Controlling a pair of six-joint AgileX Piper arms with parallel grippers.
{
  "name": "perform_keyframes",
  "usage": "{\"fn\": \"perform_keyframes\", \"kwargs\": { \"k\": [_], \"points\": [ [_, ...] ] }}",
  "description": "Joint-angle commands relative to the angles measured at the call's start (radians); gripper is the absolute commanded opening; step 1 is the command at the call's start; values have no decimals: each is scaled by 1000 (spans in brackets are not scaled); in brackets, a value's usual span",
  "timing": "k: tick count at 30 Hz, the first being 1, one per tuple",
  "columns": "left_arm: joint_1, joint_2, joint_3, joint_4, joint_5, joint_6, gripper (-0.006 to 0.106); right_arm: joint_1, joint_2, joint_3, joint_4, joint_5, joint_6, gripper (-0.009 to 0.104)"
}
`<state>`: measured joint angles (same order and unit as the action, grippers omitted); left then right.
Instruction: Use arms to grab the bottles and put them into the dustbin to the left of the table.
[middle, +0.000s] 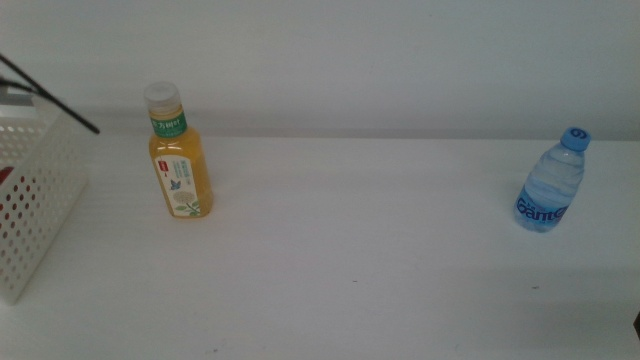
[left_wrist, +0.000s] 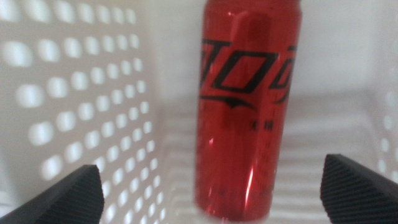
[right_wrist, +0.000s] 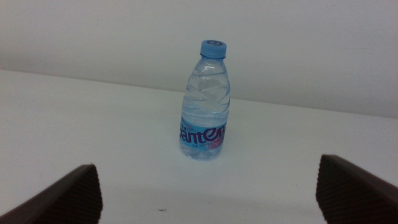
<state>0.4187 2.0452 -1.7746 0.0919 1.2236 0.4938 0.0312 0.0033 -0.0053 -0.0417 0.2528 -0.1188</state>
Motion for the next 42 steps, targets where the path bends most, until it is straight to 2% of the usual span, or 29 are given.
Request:
{"fn": "perform_keyframes", "kwargs": {
  "k": [1,5,10,13,19,22,27,33,39,42],
  "points": [
    [-42,-70,-7,42,86,-67,94,-3,-40,42,-3,-12,-10,92],
    [-89,-195,-5,0,87,-112,94,-3,-40,42,-3,-12,-10,92],
    [-110,-366,70,-159,88,-110,94,-3,-40,42,-3,-12,-10,92],
    [-110,-491,198,-256,77,-85,94,-3,-40,42,-3,-12,-10,92],
    [-148,-755,521,-332,-126,-46,94,-3,-40,42,-3,-12,-10,92],
    [-263,-887,674,-311,-304,-59,94,-3,-40,42,-3,-12,-10,92],
    [-510,-1092,869,-184,-567,-231,94,-3,-40,42,-3,-12,-10,92],
    [-740,-1260,1108,143,-847,-664,94,-3,-40,42,-3,-12,-10,92],
    [-761,-1316,1328,488,-1086,-1025,94,-3,-40,42,-3,-12,-10,92],
    [-717,-1299,1382,529,-1187,-1133,94,-3,-40,42,-3,-12,-10,92]
  ]
}}
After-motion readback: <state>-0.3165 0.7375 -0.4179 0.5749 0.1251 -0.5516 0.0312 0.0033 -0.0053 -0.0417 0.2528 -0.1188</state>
